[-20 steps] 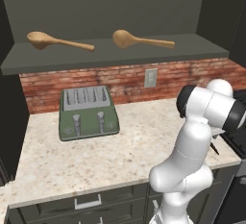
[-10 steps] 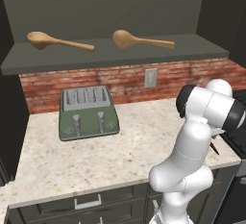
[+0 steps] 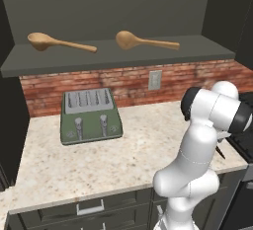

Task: Organize the utensils by type. Pick up the wooden spoons from the counter and place them in the open cabinet. Then pick up the metallic utensils from the counter and place them in the open drawer.

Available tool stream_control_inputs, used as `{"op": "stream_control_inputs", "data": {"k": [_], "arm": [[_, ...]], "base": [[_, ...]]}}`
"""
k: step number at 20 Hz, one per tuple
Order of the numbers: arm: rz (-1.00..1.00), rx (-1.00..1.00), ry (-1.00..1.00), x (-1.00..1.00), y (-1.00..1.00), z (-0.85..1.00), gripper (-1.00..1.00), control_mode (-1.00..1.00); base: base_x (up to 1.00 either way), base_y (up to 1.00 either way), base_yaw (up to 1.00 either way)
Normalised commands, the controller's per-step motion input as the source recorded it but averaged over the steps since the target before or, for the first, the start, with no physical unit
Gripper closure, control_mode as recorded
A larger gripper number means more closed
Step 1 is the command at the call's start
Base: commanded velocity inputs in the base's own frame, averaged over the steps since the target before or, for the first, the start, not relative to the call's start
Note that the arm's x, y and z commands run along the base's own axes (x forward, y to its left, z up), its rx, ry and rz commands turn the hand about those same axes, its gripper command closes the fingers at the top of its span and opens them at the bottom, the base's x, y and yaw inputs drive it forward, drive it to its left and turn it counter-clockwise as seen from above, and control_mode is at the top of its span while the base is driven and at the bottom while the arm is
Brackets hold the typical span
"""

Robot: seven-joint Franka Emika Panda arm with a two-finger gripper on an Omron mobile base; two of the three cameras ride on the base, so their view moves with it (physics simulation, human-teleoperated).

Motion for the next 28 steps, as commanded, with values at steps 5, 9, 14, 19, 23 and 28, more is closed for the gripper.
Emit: {"op": "stream_control_inputs", "data": {"k": [5,9,14,19,23,28], "arm": [[0.0,0.0,0.0,0.0,0.28,-0.25,-1.0,-1.0],[0.0,0.0,0.0,-0.05,0.44,-0.26,-1.0,-1.0],[0.0,0.0,0.0,-0.1,0.47,-0.25,-1.0,-1.0],[0.0,0.01,0.0,-0.12,0.51,-0.24,-1.0,-1.0],[0.0,0.01,0.0,-0.12,0.52,-0.21,-1.0,-1.0],[0.0,0.0,0.0,-0.13,0.56,-0.18,-1.0,-1.0]], "base": [[0.0,0.0,0.0],[0.0,0.0,0.0],[0.0,0.0,0.0],[0.0,0.0,0.0],[0.0,0.0,0.0],[0.0,0.0,0.0]]}}
